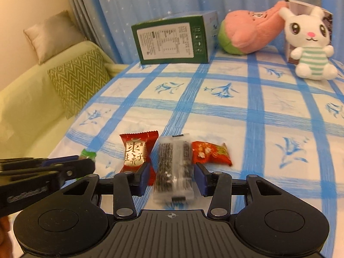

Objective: Organize snacks
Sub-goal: 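Grasp the clear dark-filled packet with the right gripper while the left grasps the green-wrapped candy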

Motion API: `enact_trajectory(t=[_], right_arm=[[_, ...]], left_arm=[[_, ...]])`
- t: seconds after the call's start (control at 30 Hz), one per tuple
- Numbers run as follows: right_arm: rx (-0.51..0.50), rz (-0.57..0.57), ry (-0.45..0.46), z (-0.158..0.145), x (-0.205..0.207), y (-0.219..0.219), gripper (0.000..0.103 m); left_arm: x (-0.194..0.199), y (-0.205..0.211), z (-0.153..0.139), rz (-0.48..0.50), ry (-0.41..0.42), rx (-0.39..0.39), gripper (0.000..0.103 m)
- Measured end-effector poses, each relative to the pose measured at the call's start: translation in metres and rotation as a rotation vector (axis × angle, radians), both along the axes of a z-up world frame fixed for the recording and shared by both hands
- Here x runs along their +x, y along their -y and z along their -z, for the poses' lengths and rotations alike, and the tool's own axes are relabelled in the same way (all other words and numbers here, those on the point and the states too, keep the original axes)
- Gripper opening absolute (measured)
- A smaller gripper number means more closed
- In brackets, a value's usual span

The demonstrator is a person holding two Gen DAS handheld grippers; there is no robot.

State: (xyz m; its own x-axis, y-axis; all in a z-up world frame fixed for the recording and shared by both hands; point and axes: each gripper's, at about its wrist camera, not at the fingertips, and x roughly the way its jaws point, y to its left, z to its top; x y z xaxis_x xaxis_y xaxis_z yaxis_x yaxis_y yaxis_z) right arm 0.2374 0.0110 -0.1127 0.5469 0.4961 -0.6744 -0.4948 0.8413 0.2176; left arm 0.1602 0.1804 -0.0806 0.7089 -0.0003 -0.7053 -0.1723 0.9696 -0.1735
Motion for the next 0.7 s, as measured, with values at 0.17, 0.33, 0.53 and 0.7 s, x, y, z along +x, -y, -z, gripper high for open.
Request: enact_trajectory(t=[0.17,0.33,0.53,0.7], right_arm=[[-0.076,-0.013,0.015,0.010,0.007,-0.012,0.041],[-0.099,-0.027,0.049,0.009,-0.004,-0.009,0.037],[-0.085,0.004,0.061,0.003,-0.036,0.024,0.037],[-0.081,0.062,0.055,-0.004,-0.069,0.061,0.037]], left_arm=[[0.000,-0.001,-0.001,-0.001,0.005,-0.018,0.017],[-0.001,0.001,-0.001,0.008,0.005,-0.022,0.017],[-0.002,0.009,0.001,0.039,0.005,-0.041,0.017],[-0.008,0.024,0.004,0.084,-0.002,-0.052,0.017]])
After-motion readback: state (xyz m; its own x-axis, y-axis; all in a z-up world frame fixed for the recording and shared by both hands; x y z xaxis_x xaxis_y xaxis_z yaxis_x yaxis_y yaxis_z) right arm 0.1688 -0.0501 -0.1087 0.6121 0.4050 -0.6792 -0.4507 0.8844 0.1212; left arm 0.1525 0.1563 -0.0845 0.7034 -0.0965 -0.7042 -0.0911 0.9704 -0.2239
